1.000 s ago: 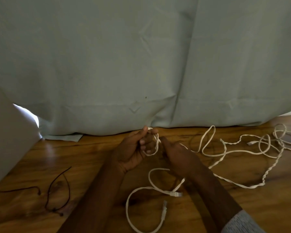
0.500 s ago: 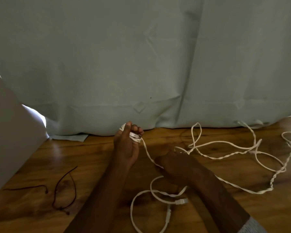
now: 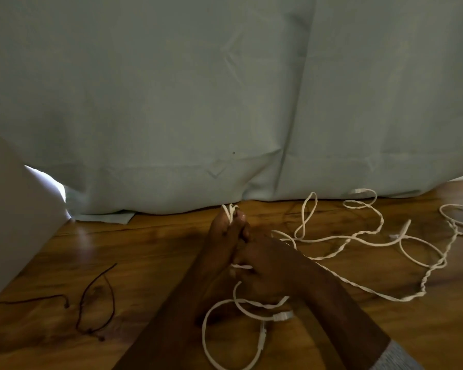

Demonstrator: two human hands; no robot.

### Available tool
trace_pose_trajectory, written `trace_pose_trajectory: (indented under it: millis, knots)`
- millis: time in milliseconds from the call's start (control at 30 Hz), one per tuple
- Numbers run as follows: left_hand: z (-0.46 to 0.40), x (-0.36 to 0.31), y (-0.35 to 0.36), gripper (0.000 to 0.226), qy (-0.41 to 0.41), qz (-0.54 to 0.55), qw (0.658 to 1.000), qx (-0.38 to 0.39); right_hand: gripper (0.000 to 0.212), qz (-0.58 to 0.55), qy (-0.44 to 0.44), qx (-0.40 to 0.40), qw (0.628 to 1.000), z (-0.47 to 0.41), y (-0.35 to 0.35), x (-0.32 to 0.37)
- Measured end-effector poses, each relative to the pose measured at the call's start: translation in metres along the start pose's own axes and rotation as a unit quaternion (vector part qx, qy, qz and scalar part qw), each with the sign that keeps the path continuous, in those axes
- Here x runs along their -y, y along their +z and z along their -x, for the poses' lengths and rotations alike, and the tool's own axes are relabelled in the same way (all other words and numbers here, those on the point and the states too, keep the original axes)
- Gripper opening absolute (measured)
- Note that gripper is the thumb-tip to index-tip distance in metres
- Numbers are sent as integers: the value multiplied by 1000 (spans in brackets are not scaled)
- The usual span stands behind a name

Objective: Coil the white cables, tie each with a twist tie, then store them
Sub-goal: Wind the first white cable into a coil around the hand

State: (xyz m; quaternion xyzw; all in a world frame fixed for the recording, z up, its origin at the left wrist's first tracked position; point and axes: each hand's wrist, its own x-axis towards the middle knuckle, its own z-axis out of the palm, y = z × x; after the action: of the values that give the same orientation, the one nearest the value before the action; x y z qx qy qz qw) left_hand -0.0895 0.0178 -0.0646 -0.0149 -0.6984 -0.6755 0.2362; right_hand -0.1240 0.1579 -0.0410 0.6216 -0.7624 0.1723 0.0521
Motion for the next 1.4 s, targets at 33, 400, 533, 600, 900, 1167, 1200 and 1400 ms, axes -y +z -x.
trace_pose_trajectory:
  millis: [33, 400, 533, 600, 900, 1167, 1200, 1400]
  knots:
    - [3, -1, 1, 20, -21, 15, 999, 25, 23, -21, 2, -16, 1000, 0, -1, -1]
    - [0, -1, -12, 67, -219, 154, 942, 203, 15, -221, 71, -238, 943, 2, -4, -21]
    - [-1, 1, -17, 56, -219, 193, 917, 271, 14, -229, 101, -272, 929, 5, -3, -30]
    - [-1, 0, -20, 49, -217, 222, 902, 299, 15, -220, 100, -282, 929, 5, -4, -31]
    - [-2, 0, -38, 28, -228, 387, 825, 343, 26, -145, 104, -208, 962, 9, -5, -43]
    - [-6, 4, -45, 40, -189, 485, 780, 347, 51, 21, 193, -156, 968, 9, 6, -49]
    - [-7, 4, -45, 40, -181, 497, 772, 352, 53, 33, 200, -157, 967, 9, 6, -49]
    - [-12, 10, -50, 35, -102, 555, 771, 296, 37, 41, 201, -76, 976, 9, 8, -38]
